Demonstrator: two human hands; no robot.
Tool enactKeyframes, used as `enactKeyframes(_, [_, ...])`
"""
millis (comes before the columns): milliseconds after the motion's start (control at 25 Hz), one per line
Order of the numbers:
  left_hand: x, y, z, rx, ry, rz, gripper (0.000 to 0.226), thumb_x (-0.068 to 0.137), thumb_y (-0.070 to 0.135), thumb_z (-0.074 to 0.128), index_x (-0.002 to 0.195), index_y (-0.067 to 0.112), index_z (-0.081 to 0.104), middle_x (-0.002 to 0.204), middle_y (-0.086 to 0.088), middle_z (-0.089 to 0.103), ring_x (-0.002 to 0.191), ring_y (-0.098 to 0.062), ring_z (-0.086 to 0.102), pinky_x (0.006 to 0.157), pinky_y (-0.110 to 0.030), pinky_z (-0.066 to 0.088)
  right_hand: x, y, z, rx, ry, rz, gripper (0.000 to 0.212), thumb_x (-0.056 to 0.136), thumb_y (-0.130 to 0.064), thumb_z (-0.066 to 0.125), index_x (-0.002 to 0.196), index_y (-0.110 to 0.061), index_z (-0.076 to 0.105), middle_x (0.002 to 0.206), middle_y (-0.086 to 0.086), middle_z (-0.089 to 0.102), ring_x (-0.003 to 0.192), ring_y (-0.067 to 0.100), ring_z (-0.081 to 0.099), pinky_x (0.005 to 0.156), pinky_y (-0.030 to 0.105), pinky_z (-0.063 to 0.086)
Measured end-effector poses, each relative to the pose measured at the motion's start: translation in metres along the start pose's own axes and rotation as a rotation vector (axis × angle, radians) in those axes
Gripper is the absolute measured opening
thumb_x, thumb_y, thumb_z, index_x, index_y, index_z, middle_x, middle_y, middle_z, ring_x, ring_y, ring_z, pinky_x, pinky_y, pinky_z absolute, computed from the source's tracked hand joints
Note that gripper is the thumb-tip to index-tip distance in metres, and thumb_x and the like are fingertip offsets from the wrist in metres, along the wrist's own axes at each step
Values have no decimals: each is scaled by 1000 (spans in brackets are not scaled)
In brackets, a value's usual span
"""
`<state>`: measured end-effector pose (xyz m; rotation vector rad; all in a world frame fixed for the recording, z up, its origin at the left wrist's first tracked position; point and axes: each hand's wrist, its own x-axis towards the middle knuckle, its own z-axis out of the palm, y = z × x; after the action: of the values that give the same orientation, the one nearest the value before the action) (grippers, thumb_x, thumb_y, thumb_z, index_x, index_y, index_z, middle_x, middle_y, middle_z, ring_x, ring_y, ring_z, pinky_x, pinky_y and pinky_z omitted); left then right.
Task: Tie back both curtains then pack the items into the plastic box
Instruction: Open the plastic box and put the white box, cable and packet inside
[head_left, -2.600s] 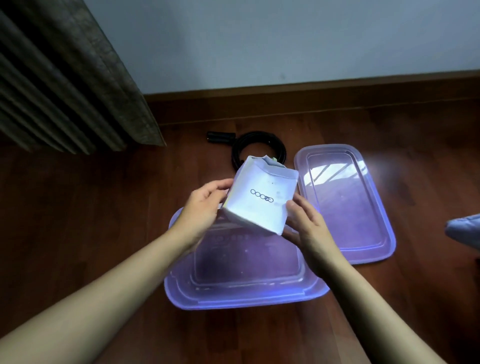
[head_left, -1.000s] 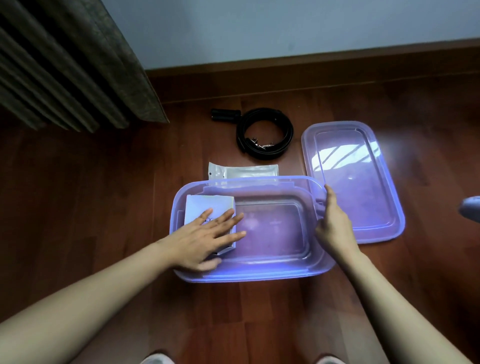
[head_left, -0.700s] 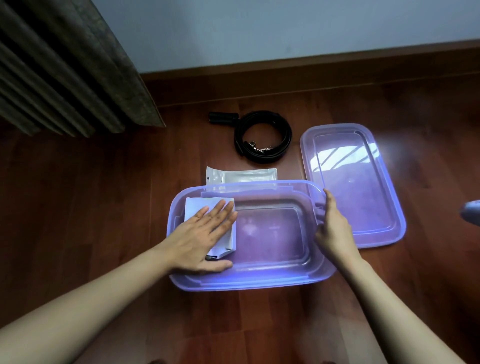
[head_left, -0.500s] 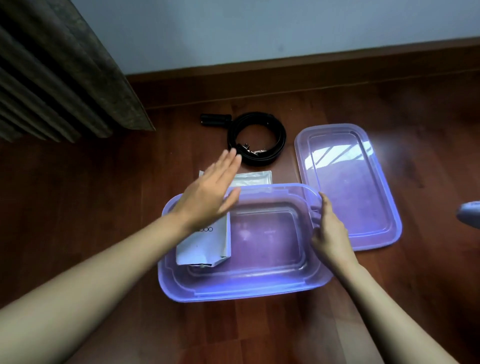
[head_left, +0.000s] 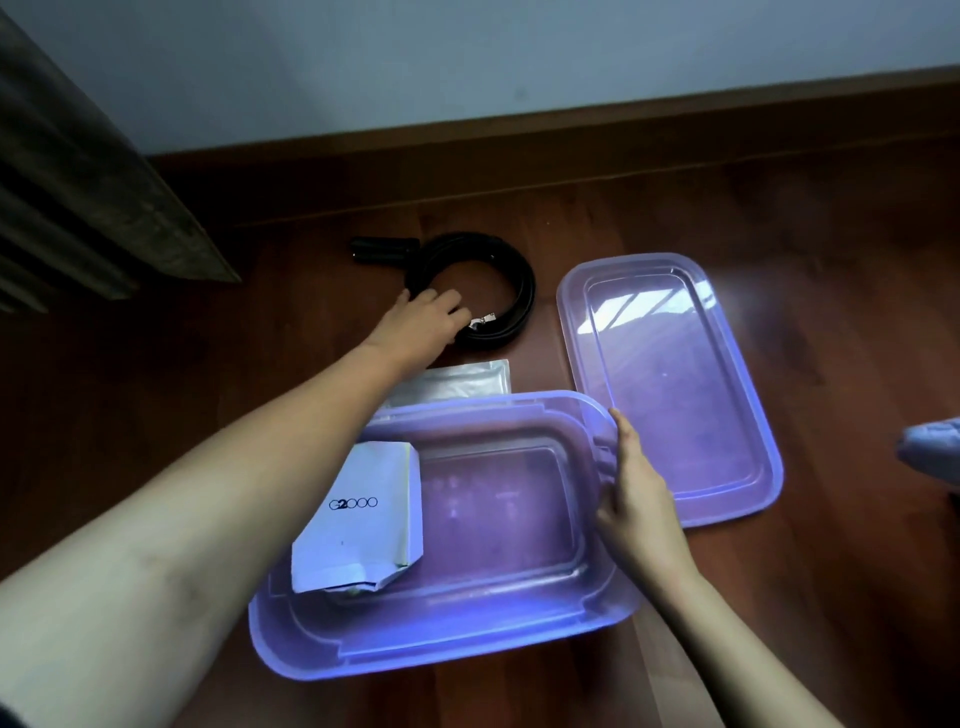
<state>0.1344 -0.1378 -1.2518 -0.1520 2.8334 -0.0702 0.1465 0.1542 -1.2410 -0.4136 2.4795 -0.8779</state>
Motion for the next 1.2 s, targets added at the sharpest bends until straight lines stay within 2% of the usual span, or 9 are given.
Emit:
enactKeyframes(200, [-21,-8,-5,-173,350,130,22,86,3,55,104,12,45,113,-14,50,93,-29,43,63,-46,52,0,-2,-2,-17,-7,22,86,72,9,41,148,-25,20,126,10,61,107,36,60,73,33,43])
enactKeyframes(400, [-86,11,-57,-166,583,326,23,85,-3,50,105,5,56,112,-13,56,87,-27,51,75,-29,42,0,-2,-1,18,9,13,62,91,-3,42,147,-25,26,119,13,64,106,38,58,68,31,33])
enactKeyframes(480, [-121,25,-64,-195,574,449,18,88,-2,54,105,5,56,112,-11,54,88,-27,53,76,-31,45,1,2,-1,107,14,14,45,99,-20,37,144,-21,34,127,11,61,114,33,56,76,30,37])
enactKeyframes(560, [-148,42,-54,-266,534,548,16,90,-1,53,104,6,57,112,-8,51,88,-26,56,75,-33,48,4,10,0,279,-4,19,45,96,-33,37,138,-17,45,133,5,58,124,25,52,99,35,41])
enactKeyframes(640, [-167,56,-35,-282,468,606,18,90,-1,51,103,9,57,113,-5,49,87,-25,57,66,-34,52,5,15,-1,404,-7,22,43,95,-32,40,135,-19,50,139,-1,53,130,17,48,110,44,36])
enactKeyframes(760, [-179,64,-7,-173,321,634,19,88,1,46,97,13,57,109,-2,54,83,-21,55,42,-28,48,5,10,-3,462,-4,32,40,101,-23,37,141,-25,38,144,-9,40,135,9,38,116,40,28])
enactKeyframes(960, [-168,76,13,55,163,573,23,74,7,35,74,18,56,77,1,57,64,-17,50,33,-19,24,5,14,2,382,-7,50,37,84,-58,34,119,-71,36,141,-1,51,129,19,49,109,47,38])
enactKeyframes(1120, [-155,98,23,163,68,524,9,58,8,61,58,16,57,58,0,52,44,-18,50,31,-17,31,-1,0,-3,265,21,41,44,97,-37,38,140,-44,34,127,5,62,115,26,58,93,35,45])
enactKeyframes(1200, [-154,104,32,154,43,478,27,42,12,80,60,16,59,55,-1,55,44,-19,54,33,-18,36,-2,-1,-5,230,10,41,56,93,-30,54,144,-36,31,116,2,64,109,22,59,85,29,43])
